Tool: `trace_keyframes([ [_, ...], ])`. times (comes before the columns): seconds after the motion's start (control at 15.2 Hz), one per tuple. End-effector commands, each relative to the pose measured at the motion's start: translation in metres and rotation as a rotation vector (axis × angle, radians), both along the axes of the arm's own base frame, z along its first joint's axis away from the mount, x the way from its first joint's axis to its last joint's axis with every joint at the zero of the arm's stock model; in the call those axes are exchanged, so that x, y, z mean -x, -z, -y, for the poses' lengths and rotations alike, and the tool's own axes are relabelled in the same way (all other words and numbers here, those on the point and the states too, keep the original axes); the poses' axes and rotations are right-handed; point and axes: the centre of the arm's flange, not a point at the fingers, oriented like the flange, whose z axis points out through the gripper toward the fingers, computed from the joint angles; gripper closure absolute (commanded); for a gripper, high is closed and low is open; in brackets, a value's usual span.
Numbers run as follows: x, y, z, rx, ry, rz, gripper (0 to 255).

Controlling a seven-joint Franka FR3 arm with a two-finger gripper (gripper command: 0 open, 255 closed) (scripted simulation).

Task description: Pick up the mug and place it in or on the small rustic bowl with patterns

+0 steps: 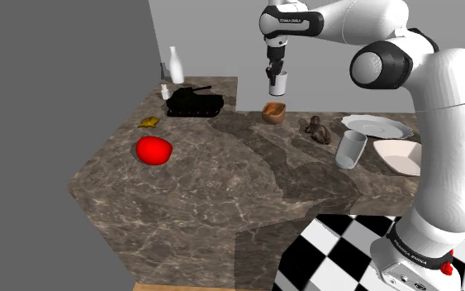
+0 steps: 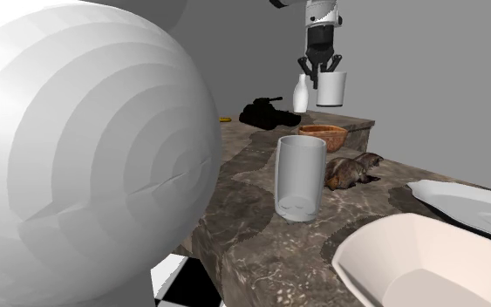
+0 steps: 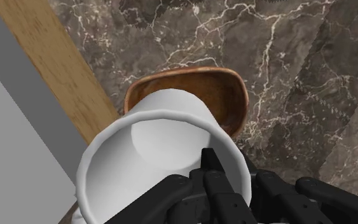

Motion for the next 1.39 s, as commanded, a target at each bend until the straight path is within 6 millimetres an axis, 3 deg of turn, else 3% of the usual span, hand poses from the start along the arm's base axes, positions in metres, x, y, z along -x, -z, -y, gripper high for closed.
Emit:
trace_keyframes([
  [0.0,0.001,0.010,0.000,0.000,0.000,0.001,255],
  [0.66,0.001,0.067,0.000,0.000,0.000,0.001,255],
  [1.19,0.001,0.067,0.000,0.000,0.000,0.001,255],
  [1.25,0.001,0.067,0.000,0.000,0.000,0.001,0],
  [1.32,0.001,0.067,0.000,0.000,0.000,0.001,0],
])
